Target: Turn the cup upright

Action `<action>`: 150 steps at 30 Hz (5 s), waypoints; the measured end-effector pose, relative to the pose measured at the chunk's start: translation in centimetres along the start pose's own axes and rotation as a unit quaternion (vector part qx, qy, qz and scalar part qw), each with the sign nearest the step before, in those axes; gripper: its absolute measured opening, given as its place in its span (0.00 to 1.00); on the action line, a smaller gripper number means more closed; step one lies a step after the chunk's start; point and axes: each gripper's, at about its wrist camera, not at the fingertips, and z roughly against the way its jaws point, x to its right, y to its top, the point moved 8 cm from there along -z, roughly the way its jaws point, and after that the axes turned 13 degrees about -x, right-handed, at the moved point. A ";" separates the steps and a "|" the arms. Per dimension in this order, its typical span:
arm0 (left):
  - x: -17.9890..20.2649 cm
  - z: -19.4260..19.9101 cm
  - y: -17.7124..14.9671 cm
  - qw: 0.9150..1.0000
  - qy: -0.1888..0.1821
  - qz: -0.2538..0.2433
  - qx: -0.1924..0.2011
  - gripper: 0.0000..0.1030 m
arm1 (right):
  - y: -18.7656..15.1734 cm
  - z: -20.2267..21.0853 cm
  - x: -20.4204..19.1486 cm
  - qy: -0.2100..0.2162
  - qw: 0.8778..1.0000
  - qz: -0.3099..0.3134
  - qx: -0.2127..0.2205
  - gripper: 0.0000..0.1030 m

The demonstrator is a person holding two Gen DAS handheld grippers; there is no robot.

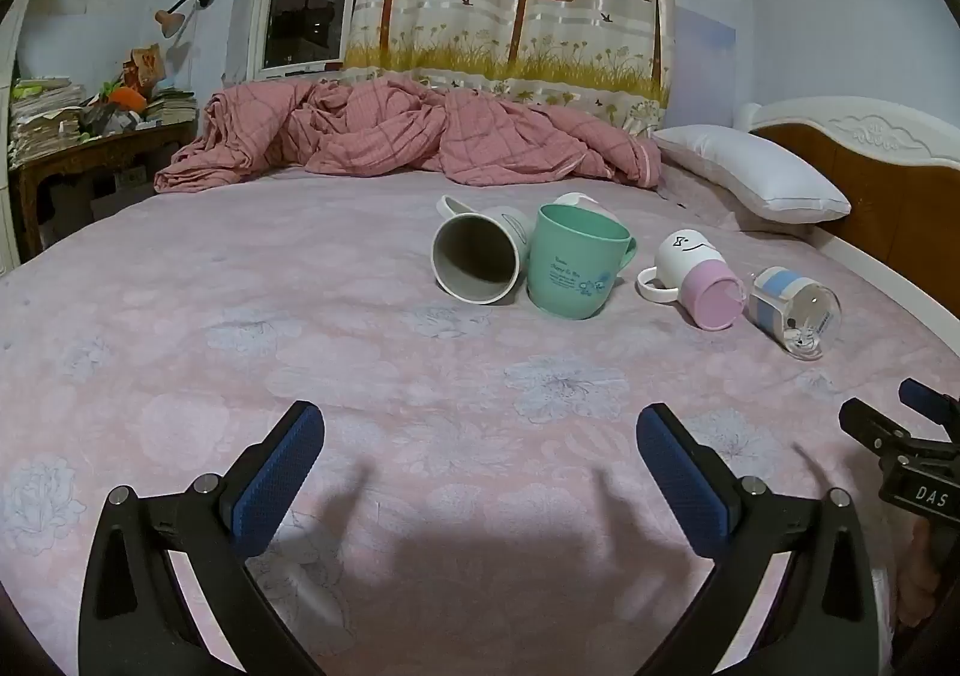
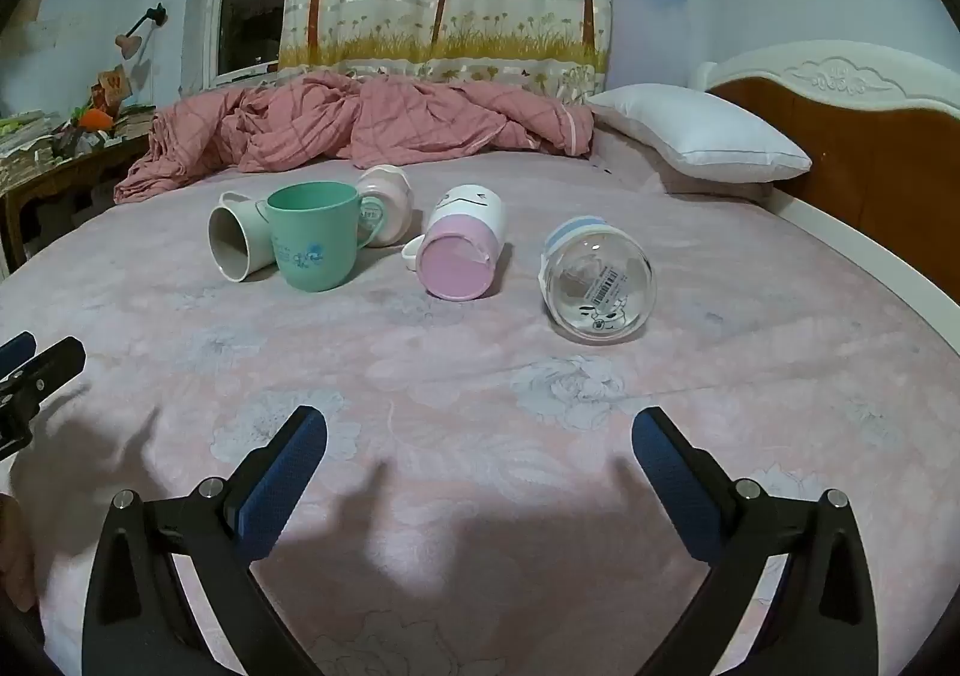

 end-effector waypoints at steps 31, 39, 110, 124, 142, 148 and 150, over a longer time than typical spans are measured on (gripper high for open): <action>0.0 0.0 0.0 1.000 -0.001 0.001 -0.003 1.00 | 0.0 -0.1 0.0 -0.002 1.000 0.002 0.001 1.00; 0.0 0.0 0.0 1.000 -0.001 0.001 -0.003 1.00 | 0.0 -0.1 0.0 -0.002 1.000 0.002 0.001 1.00; 0.0 0.0 0.0 1.000 0.001 -0.001 -0.003 1.00 | 0.0 0.0 0.1 -0.002 1.000 -0.001 0.003 1.00; -0.4 1.3 0.5 1.000 0.011 -0.009 0.011 1.00 | 0.2 0.2 0.3 -0.008 1.000 0.003 0.014 1.00; -0.5 1.3 -0.2 1.000 0.008 -0.006 0.008 1.00 | -0.1 -0.3 0.0 0.034 0.999 -0.004 -0.017 1.00; -0.2 1.4 0.2 1.000 0.015 -0.019 0.017 1.00 | 0.0 0.1 0.9 0.030 0.999 -0.031 -0.013 1.00; -0.1 1.3 0.3 1.000 0.017 -0.021 0.015 1.00 | 0.0 0.7 0.9 0.029 0.999 -0.032 -0.007 1.00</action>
